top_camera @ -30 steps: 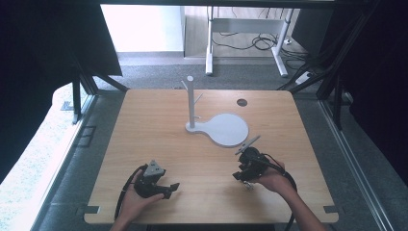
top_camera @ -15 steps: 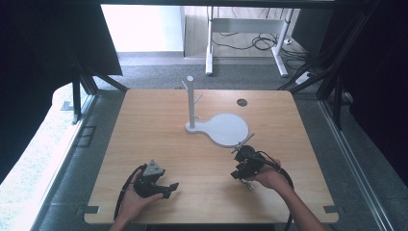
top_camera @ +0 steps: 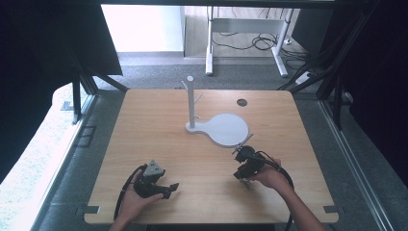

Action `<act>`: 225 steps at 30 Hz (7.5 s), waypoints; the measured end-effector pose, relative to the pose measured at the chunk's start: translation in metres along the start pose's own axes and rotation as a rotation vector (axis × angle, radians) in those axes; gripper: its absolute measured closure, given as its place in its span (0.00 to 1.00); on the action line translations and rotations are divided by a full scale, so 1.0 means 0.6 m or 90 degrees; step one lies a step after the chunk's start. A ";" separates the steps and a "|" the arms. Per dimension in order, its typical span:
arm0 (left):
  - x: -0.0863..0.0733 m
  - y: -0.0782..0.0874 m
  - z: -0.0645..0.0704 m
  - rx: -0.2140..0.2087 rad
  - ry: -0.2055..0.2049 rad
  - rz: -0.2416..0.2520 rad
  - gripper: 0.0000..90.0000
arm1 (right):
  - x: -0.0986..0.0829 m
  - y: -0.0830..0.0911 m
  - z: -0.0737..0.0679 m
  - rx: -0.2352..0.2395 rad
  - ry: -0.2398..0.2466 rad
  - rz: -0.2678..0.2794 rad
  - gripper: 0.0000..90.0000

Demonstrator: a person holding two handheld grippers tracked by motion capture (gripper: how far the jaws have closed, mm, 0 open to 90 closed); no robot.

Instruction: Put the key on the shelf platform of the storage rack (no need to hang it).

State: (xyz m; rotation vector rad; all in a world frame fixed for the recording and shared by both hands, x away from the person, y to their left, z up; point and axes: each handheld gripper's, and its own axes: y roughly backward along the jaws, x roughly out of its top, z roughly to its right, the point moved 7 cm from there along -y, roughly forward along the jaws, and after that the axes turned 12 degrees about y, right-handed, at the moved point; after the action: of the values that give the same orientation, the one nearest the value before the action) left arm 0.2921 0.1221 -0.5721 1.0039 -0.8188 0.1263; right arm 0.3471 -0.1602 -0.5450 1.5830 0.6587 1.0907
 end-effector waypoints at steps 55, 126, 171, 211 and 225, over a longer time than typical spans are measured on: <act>-0.002 -0.001 -0.002 0.002 0.002 -0.007 0.26 | -0.015 -0.005 0.011 0.003 -0.003 -0.055 0.99; 0.002 0.008 -0.010 0.003 0.004 0.004 0.26 | 0.085 0.108 0.073 -0.059 -0.007 0.039 1.00; 0.003 0.013 -0.014 0.002 0.005 0.007 0.26 | 0.140 0.101 0.122 -0.061 -0.034 0.027 1.00; 0.003 0.012 -0.014 0.000 0.008 0.005 0.26 | 0.168 0.079 0.192 -0.073 -0.089 0.020 1.00; 0.003 0.012 -0.014 0.001 0.006 0.005 0.26 | 0.187 0.058 0.209 -0.075 -0.104 0.019 1.00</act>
State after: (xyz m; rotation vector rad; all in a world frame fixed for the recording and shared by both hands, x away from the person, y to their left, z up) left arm 0.2947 0.1324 -0.5683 1.0014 -0.8148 0.1381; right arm 0.5040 -0.1314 -0.4806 1.5646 0.4540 0.9916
